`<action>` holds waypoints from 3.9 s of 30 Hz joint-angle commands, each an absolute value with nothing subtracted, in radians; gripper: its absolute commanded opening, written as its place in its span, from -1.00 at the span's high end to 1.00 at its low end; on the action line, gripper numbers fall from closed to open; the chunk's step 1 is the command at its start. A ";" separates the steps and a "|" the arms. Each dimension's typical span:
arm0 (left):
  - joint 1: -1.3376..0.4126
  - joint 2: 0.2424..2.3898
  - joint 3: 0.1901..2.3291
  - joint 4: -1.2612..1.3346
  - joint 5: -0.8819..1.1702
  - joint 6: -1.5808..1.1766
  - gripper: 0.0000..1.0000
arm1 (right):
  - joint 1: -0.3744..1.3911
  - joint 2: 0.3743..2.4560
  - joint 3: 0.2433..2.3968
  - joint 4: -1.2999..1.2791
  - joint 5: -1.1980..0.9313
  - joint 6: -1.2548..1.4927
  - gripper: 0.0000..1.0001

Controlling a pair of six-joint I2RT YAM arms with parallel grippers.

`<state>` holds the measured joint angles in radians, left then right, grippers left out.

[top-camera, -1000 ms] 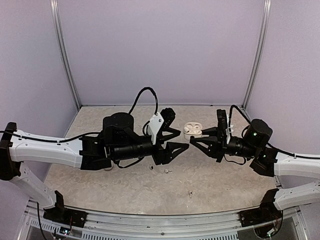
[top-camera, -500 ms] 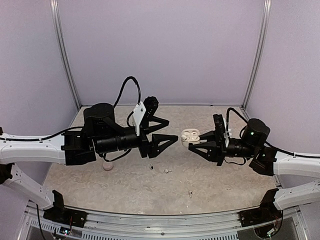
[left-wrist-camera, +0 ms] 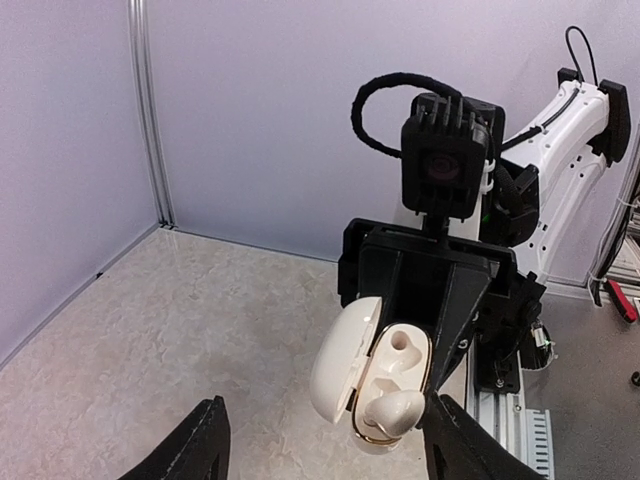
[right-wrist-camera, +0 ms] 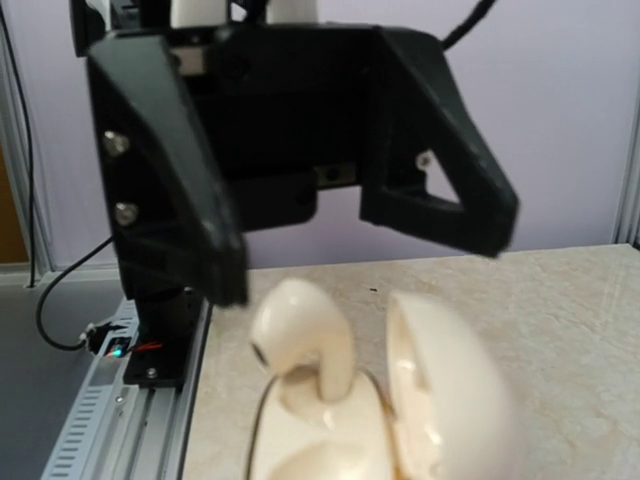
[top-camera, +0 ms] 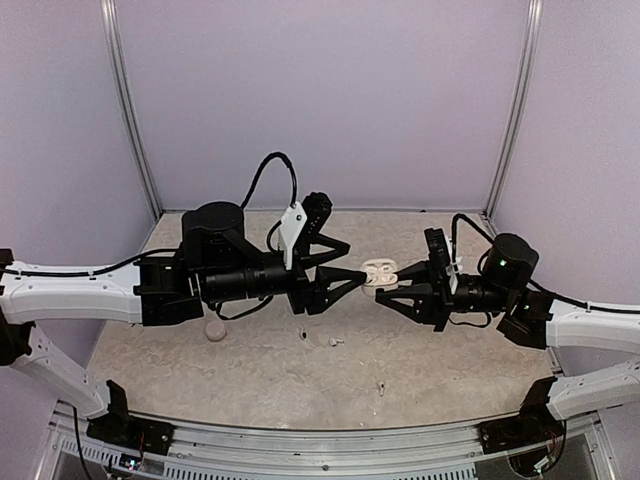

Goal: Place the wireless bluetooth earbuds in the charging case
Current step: Adjust the left earbud in the left side groove of the charging case, then pick up the right earbud from the center of the board.

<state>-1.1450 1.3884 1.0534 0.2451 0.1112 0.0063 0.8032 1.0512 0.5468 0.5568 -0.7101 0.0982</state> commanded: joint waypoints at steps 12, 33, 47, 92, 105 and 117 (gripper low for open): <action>-1.132 1.452 1.097 0.241 0.073 -0.040 -0.29 | 0.813 1.050 0.577 0.558 -0.737 0.090 1.00; -1.110 1.397 1.043 0.299 0.218 -0.084 -0.38 | 0.812 1.045 0.550 0.577 -0.702 0.104 1.00; -1.100 1.426 1.076 0.281 0.165 -0.083 -0.35 | 0.812 1.043 0.555 0.569 -0.726 0.096 1.00; -0.999 1.822 0.610 0.842 0.226 -0.021 -0.16 | 0.594 0.864 0.439 0.462 -0.712 0.256 1.00; -0.951 1.984 0.695 0.867 0.280 0.029 -0.05 | 0.593 0.861 0.448 0.440 -0.709 0.244 1.00; -0.926 2.055 0.747 0.811 0.284 0.069 0.07 | 0.592 0.867 0.453 0.434 -0.704 0.230 1.00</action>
